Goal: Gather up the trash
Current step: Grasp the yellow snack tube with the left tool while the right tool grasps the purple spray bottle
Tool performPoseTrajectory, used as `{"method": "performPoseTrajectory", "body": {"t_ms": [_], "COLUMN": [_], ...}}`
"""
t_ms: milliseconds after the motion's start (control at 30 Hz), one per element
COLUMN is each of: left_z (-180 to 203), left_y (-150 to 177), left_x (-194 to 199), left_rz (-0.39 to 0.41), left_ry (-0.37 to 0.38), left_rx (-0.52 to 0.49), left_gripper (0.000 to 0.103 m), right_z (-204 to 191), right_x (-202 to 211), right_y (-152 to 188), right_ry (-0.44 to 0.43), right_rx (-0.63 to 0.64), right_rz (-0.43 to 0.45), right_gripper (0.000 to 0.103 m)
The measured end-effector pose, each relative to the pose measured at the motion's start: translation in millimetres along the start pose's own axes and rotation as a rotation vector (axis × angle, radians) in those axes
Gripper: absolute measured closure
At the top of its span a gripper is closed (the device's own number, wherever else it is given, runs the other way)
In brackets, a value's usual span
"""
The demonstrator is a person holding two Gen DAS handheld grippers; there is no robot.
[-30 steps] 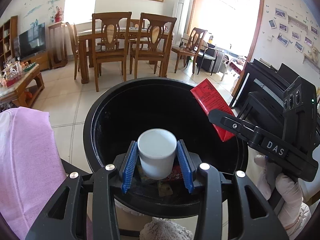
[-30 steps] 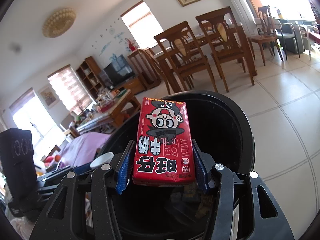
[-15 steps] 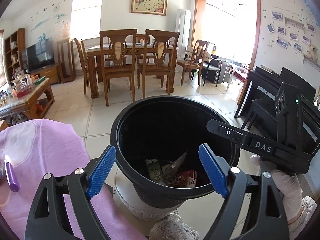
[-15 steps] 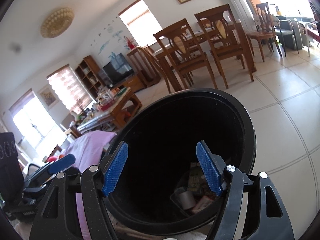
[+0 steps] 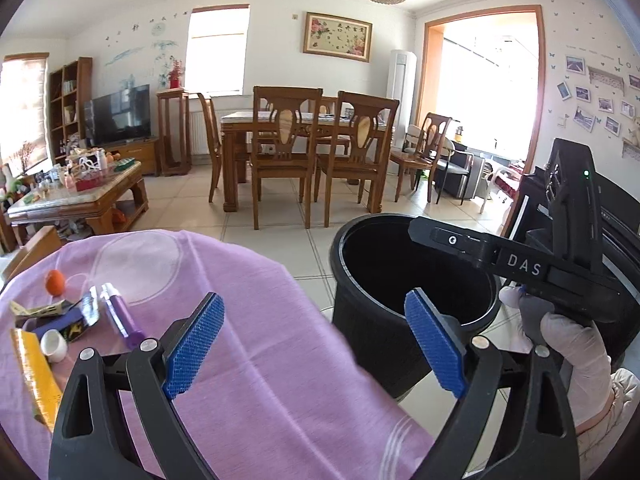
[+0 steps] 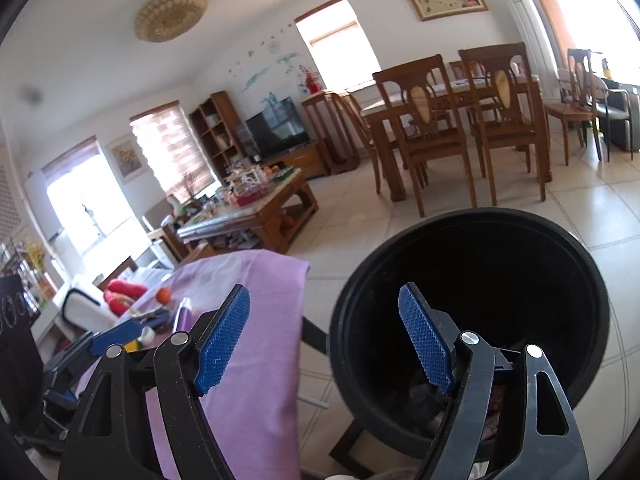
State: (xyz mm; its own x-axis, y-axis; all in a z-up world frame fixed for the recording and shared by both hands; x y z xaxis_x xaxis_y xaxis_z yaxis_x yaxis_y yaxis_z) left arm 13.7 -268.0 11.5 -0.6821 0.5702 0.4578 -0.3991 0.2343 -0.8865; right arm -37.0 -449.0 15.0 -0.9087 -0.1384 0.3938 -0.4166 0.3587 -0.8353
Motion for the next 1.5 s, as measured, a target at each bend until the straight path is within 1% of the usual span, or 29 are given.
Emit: {"method": "performPoseTrajectory", "body": {"t_ms": [167,300,433,500,600,633,667,700,733,767,800,833,900,933,967,1000,1033,1067,1100,1267,1333,1400,1500], "left_z": [-60,-107,-151,-172,-196,-202,-207,-211,-215,-219,-222,-223,-226,-228,-229,-231,-231,-229,-226,-213,-213,-212,-209], "left_y": [12,21,33,44,57,60,62,63,66,68,72,75,78,79,80,81,81,80,79,72,68,67,63], "left_x": [24,44,60,64,60,58,56,54,51,48,46,44,43,43,43,42,43,44,45,54,55,58,63], "left_rz": [0.008,0.017,0.016,-0.001,-0.055,-0.068,-0.086,-0.105,-0.126,-0.148,-0.167,-0.185,-0.195,-0.195,-0.194,-0.195,-0.188,-0.182,-0.172,-0.114,-0.094,-0.081,-0.047], "left_ry": [-0.089,-0.166,-0.279,-0.294,-0.303,-0.311,-0.313,-0.316,-0.327,-0.327,-0.314,-0.306,-0.313,-0.315,-0.307,-0.29,-0.279,-0.273,-0.266,-0.233,-0.217,-0.209,-0.186], "left_rx": [0.089,0.155,0.199,0.229,0.287,0.307,0.326,0.336,0.339,0.351,0.367,0.378,0.364,0.364,0.371,0.385,0.39,0.384,0.372,0.329,0.327,0.325,0.318], "left_gripper": [0.012,0.012,0.012,0.012,0.013,0.016,0.024,0.03,0.033,0.04,0.049,0.054,0.068,0.072,0.084,0.088,0.089,0.093,0.094,0.097,0.097,0.097,0.097], "right_z": [-64,-107,-138,-152,-175,-184,-190,-196,-203,-208,-213,-219,-228,-233,-238,-242,-244,-246,-245,-250,-250,-250,-245], "right_x": [-32,-55,-72,-82,-100,-106,-113,-120,-127,-133,-139,-147,-164,-174,-184,-193,-202,-211,-219,-256,-265,-266,-261], "right_y": [8,17,29,37,50,54,56,58,59,59,59,59,61,62,62,64,66,69,71,85,89,90,89], "right_ry": [-0.069,-0.112,-0.144,-0.164,-0.182,-0.183,-0.187,-0.19,-0.189,-0.189,-0.189,-0.185,-0.177,-0.174,-0.168,-0.16,-0.152,-0.148,-0.143,-0.093,-0.087,-0.086,-0.093], "right_rx": [0.048,0.088,0.129,0.159,0.219,0.237,0.251,0.268,0.284,0.297,0.312,0.331,0.352,0.361,0.375,0.392,0.405,0.411,0.418,0.454,0.464,0.487,0.472], "right_rz": [-0.038,-0.066,-0.103,-0.138,-0.193,-0.206,-0.218,-0.234,-0.248,-0.257,-0.263,-0.274,-0.31,-0.33,-0.346,-0.359,-0.377,-0.397,-0.416,-0.494,-0.51,-0.495,-0.488], "right_gripper": [0.027,0.027,0.027,0.027,0.027,0.028,0.03,0.033,0.034,0.034,0.035,0.036,0.04,0.041,0.041,0.045,0.047,0.048,0.051,0.062,0.075,0.076,0.078]}}
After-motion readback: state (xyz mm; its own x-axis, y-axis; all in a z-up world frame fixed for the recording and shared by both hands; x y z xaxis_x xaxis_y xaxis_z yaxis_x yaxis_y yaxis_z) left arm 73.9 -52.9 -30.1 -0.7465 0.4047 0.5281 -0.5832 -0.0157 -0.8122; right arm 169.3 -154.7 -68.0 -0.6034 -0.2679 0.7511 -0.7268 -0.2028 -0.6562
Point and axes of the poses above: each gripper's, at about its wrist camera, not at the fingertips, and x roughly against the way its jaws point, z to its right, y to its underside, the point moved 4 cm from there along -x, roughly the way its jaws point, and after that the axes turned 2 degrees about z, right-handed, at the moved point
